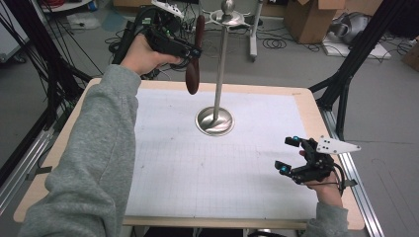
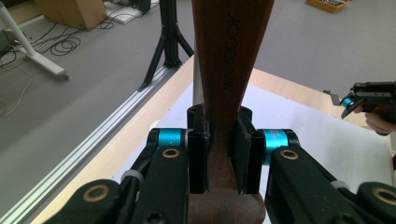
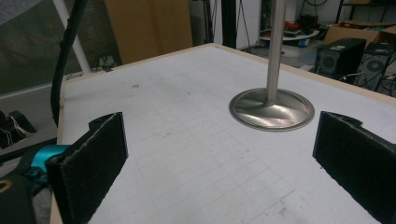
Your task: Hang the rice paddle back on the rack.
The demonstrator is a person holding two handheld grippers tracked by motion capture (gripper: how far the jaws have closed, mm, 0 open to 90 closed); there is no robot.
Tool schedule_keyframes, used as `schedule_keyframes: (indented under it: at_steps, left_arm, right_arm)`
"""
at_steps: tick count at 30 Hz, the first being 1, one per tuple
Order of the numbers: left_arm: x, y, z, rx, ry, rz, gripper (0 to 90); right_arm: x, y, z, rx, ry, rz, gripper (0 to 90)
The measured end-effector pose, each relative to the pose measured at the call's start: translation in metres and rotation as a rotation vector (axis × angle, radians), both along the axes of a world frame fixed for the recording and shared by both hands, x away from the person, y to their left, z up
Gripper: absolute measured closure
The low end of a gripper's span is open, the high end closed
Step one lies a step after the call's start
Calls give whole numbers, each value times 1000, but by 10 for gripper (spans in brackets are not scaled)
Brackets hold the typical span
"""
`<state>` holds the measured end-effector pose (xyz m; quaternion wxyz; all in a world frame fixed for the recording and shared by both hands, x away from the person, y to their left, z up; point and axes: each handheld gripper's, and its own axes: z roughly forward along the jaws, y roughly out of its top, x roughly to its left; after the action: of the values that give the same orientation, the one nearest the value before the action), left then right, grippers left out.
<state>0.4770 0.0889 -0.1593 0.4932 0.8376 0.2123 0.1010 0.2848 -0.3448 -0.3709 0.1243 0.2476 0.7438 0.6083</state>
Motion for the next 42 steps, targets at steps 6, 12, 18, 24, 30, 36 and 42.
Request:
schedule_keyframes:
  at_steps: [6,12,18,24,30,36,42]
  left_arm:
    - [0,-2,0,5,-10,9,776]
    - [1,-6,0,1,-8,1,776]
    - [1,-8,1,-1,-5,2,776]
    - [2,-11,-1,6,0,0,776]
    - [4,-13,-3,9,3,-5,776]
    - [5,-14,-4,18,2,-4,776]
    - [5,-15,-4,12,13,0,775]
  right_arm:
    - [1,0,-2,-3,4,1,19]
    - [1,-1,-2,-1,1,2,19]
    - [2,-1,-3,-1,7,2,19]
    - [2,-3,-3,4,8,-4,19]
    - [2,-4,-3,2,11,-5,19]
    - [2,-5,-5,5,15,-10,19]
    - [2,-5,-4,12,15,-4,19]
